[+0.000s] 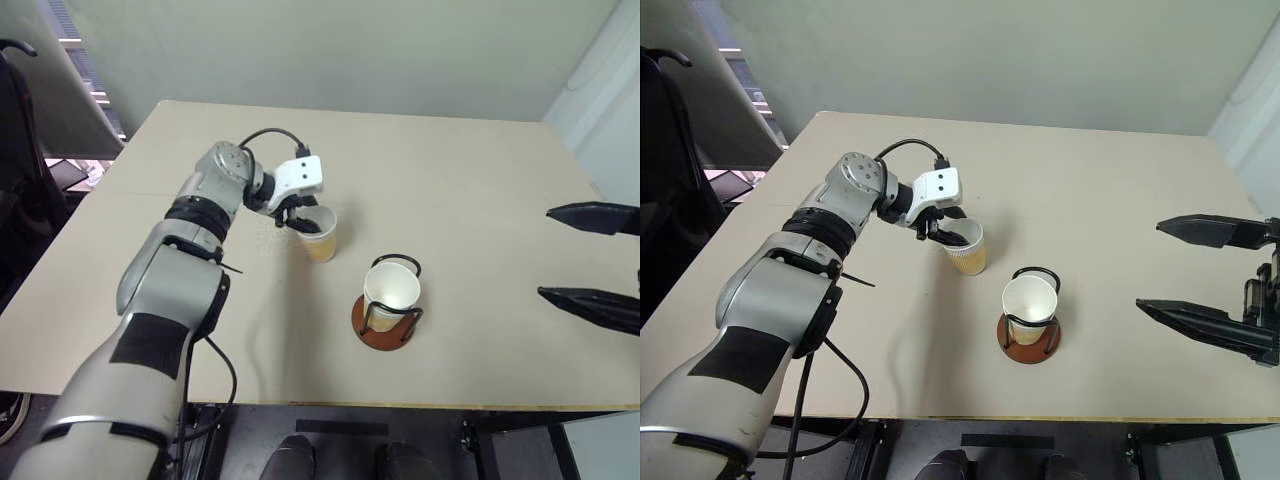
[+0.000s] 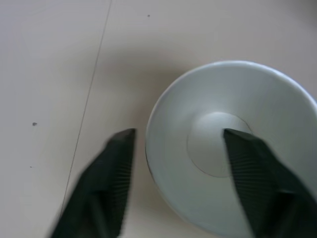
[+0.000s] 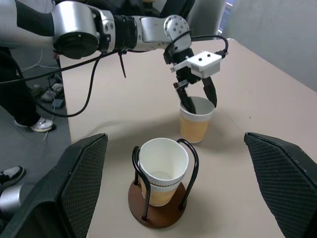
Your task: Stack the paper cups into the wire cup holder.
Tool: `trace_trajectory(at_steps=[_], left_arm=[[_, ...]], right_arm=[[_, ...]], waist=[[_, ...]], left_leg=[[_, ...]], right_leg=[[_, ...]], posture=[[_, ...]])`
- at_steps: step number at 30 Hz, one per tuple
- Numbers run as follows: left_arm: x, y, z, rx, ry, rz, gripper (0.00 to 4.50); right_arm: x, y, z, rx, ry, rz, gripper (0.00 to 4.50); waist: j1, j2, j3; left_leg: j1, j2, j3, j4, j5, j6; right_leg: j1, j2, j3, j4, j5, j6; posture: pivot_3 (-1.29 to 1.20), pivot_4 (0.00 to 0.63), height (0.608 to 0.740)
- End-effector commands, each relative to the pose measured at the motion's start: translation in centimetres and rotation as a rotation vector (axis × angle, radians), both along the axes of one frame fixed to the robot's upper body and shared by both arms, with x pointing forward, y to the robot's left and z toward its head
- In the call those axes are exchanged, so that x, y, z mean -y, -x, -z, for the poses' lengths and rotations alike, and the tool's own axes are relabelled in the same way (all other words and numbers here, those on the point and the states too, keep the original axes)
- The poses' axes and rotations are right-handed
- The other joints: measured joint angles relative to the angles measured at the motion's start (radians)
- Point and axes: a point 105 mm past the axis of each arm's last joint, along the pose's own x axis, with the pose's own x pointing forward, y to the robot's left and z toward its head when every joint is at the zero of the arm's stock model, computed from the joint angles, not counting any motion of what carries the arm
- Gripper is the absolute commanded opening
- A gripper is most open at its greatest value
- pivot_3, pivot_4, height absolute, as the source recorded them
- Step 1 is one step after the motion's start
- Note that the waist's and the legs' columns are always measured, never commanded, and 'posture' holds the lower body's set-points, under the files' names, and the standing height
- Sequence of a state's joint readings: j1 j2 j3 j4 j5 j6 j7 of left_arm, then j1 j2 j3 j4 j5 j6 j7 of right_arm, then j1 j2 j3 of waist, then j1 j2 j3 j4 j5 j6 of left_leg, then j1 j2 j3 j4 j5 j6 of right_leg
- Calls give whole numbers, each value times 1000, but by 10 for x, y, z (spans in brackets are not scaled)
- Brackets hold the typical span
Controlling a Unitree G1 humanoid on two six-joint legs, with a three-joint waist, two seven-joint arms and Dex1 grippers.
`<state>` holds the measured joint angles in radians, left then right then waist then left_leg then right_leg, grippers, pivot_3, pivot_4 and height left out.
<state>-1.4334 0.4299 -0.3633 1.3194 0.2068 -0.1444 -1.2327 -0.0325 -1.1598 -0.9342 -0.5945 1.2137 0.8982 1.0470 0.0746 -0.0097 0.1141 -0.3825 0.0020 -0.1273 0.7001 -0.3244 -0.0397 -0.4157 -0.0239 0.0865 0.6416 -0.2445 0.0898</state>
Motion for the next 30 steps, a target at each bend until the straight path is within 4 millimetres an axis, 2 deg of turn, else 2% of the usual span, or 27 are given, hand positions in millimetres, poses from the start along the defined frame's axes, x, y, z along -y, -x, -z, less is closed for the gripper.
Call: trace_trajectory(at_steps=[1, 3, 5, 9, 14, 16, 18, 21, 25, 27, 30], left_arm=[[4, -1, -12, 31, 16, 8, 1400], [4, -1, -13, 30, 17, 14, 588], [4, 1, -16, 28, 22, 27, 33], [9, 10, -31, 7, 68, 112, 33], [31, 38, -76, 2, 183, 370, 33], [50, 49, -103, 48, 275, 468, 33], [64, 65, -122, 81, 331, 571, 33], [75, 89, -135, 82, 368, 702, 33], [81, 114, -139, 37, 385, 821, 33], [84, 124, -125, 1, 302, 868, 33], [85, 125, -111, -33, 249, 878, 33]], right_arm=[[3, 3, -9, 52, 7, 16, 4500], [3, 4, -9, 51, 8, 15, 4500], [4, 5, -8, 39, 16, 8, 4500], [6, 4, -6, 29, 27, 8, 4500], [7, 4, -5, 30, 31, 11, 4500], [7, 3, -5, 32, 32, 12, 4500], [7, 3, -5, 34, 33, 13, 4500], [7, 3, -5, 36, 34, 15, 4500], [7, 3, -4, 38, 37, 21, 4500], [7, 3, -4, 43, 39, 28, 4500], [7, 4, -3, 47, 42, 35, 4500]], waist=[[0, 0, 0], [0, 0, 0], [0, 0, 0], [0, 0, 0], [1, 0, 0], [1, 0, 0], [1, 0, 0], [-1, 0, 0], [-5, 1, 0], [-5, 1, 0], [-4, 1, 0]], left_leg=[[0, -1, 0, 0, 0, 0], [0, -1, 0, 0, 0, 0], [0, -2, 1, 0, 0, 0], [0, -2, 0, 0, 0, 0], [0, -1, 0, 0, 0, 0], [-1, -2, -1, 1, 0, 1], [-1, -2, 0, 1, 0, 1], [0, -3, 3, 1, -1, 2], [1, -1, 4, 0, -1, 2], [2, 0, 4, 1, -1, 2], [2, 1, 0, 1, -1, 2]], right_leg=[[0, 0, 0, 0, 0, 0], [0, 0, 0, 0, 0, 0], [0, 0, 0, 0, 0, 0], [0, 0, 0, 0, 0, 0], [0, 0, 0, 0, 0, 0], [0, 0, 0, 0, 0, 1], [0, 0, 0, 0, 0, 1], [1, -1, 1, 0, 0, 2], [1, -1, 2, 1, 0, 2], [1, -1, 2, 2, 0, 2], [2, -1, 2, 2, 0, 2]], posture=[[0, 150, 740], [0, 150, 740], [0, 150, 740], [0, 150, 740], [0, 150, 740], [0, 150, 740], [0, 150, 740], [0, 150, 740], [0, 150, 740], [0, 150, 740], [0, 150, 740]])
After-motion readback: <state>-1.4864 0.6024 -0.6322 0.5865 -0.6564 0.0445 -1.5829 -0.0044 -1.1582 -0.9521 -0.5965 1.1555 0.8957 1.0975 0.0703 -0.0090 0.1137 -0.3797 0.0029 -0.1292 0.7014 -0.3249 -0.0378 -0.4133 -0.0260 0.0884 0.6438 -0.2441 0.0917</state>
